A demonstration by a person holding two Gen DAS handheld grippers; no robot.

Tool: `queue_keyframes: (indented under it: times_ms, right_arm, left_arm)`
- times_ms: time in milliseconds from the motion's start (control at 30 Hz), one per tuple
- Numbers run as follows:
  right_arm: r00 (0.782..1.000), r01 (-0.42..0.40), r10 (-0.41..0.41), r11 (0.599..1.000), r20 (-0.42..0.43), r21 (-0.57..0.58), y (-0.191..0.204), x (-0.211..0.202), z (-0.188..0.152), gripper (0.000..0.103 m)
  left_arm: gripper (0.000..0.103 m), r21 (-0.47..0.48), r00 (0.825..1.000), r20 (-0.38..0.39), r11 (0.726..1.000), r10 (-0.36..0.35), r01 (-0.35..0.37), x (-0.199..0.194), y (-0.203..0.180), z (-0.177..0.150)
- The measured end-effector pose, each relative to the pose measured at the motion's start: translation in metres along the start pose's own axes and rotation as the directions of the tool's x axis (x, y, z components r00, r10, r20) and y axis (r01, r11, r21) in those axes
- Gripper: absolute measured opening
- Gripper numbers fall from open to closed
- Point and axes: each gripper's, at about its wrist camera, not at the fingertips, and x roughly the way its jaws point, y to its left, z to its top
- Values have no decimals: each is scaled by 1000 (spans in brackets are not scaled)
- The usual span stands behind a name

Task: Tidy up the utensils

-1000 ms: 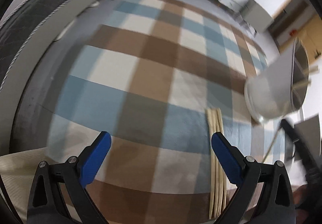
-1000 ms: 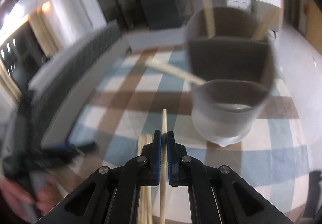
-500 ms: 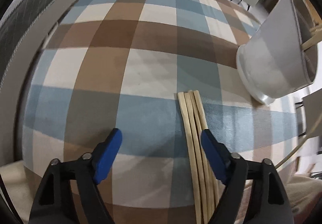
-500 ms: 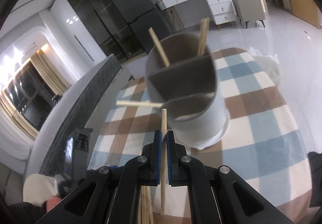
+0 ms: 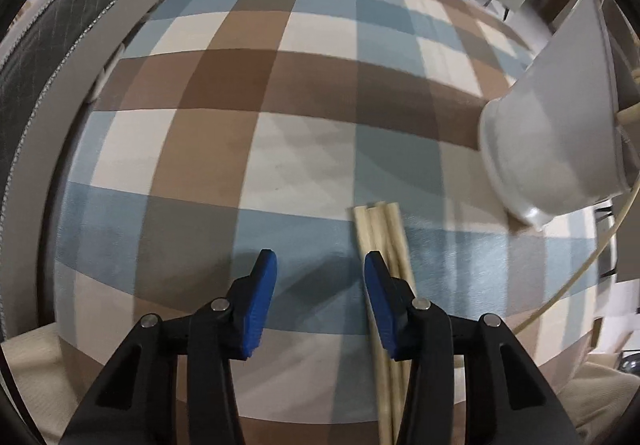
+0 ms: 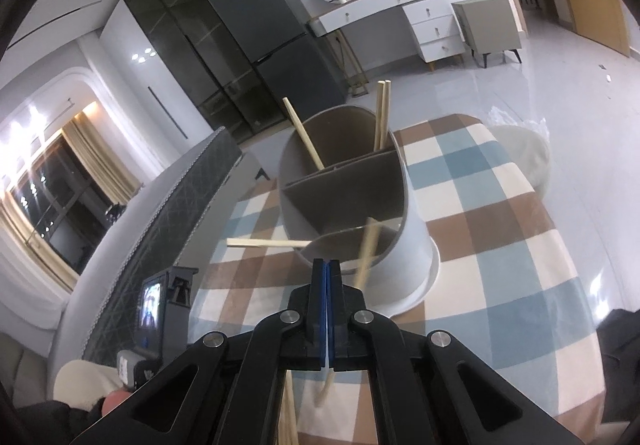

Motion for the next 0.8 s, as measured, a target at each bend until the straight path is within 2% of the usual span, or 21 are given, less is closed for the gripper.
queue_keyframes:
  times_ms: [67, 133, 200, 400, 500, 600, 800]
  right_arm:
    - [1000, 0, 0, 1000, -8, 15, -5, 0, 0, 0]
    - [1000, -7, 7, 999, -14, 45, -10, 0, -1, 0]
    - [1000, -4, 5, 998, -16, 57, -12, -1, 0, 0]
    - [999, 8, -5, 996, -41, 87, -16, 1, -1, 1]
    - [998, 12, -6, 995, -58, 97, -19, 3, -3, 3]
    - [998, 20, -15, 995, -61, 94, -18, 3, -3, 3]
    - [997, 22, -16, 995, -70, 93, -18, 5, -5, 3]
  left_arm:
    - [40, 17, 1000, 20, 1000, -10, 9, -4, -3, -1]
    - [40, 30, 1000, 8, 999, -14, 13, -4, -5, -4]
    - [40, 42, 1000, -20, 999, 9, -8, 2, -7, -7]
    - [43, 118, 996, -17, 990, 83, -80, 6, -25, -4]
    - [39, 109, 997, -21, 991, 80, -77, 6, -23, -6]
    - [27, 78, 997, -12, 994, 76, -75, 4, -14, -5]
    - [25, 48, 1000, 6, 998, 27, -28, -2, -6, -4]
